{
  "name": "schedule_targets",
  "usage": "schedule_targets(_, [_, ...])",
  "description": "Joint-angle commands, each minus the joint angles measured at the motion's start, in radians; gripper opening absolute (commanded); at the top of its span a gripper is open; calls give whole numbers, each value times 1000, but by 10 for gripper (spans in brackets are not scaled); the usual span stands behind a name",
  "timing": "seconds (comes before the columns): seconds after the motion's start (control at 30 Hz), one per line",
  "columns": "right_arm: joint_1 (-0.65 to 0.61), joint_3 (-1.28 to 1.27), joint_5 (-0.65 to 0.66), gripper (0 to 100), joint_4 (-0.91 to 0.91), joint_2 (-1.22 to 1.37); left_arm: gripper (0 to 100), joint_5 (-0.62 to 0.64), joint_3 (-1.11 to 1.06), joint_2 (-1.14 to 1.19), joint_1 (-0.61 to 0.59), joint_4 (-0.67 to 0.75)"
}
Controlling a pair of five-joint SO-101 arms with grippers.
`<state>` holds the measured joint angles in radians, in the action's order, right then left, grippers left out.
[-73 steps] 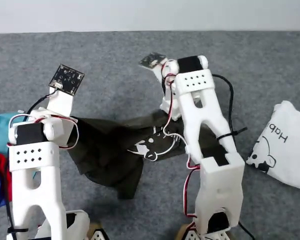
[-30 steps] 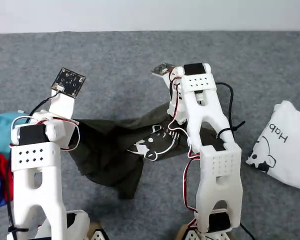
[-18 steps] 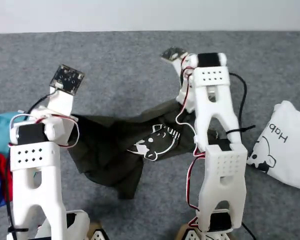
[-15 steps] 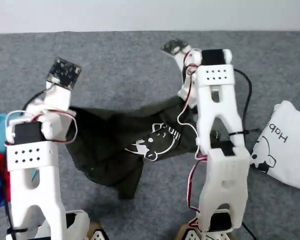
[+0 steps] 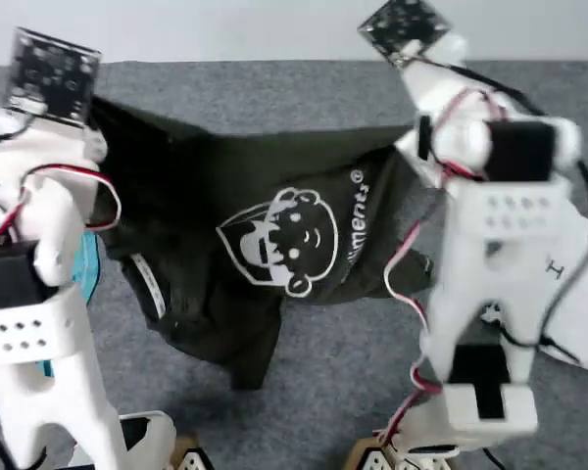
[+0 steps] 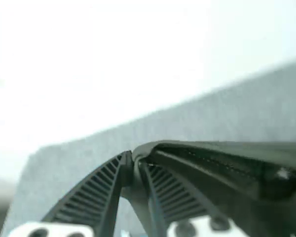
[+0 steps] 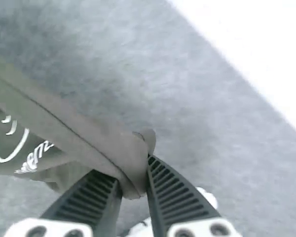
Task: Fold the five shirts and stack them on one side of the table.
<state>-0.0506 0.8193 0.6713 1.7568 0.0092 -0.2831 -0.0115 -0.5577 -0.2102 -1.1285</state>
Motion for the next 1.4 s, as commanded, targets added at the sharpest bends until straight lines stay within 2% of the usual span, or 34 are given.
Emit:
schedule_targets(0.0, [77,58,32,12,36,-139,6,20,134,-32,-3,43])
schedule_targets(0.23, [166,58,84,12,36,-323,6,20,361,-32,-3,26])
schedule_targets(0.43, [170,57,124,12,38,-460,6,14,602,-32,9,-87])
schedule_targets(0.63, [240,55,135,12,38,-590,6,12,839,-29,23,-189])
schedule_targets(0.9, [309,58,172,13,22,-740,5,-152,1035,-34,17,-218])
schedule_targets(1.17, [312,58,167,13,-81,-696,5,-166,1006,-25,17,-167])
schedule_targets(1.37, [306,58,94,13,-119,-621,5,-164,935,-25,20,-106])
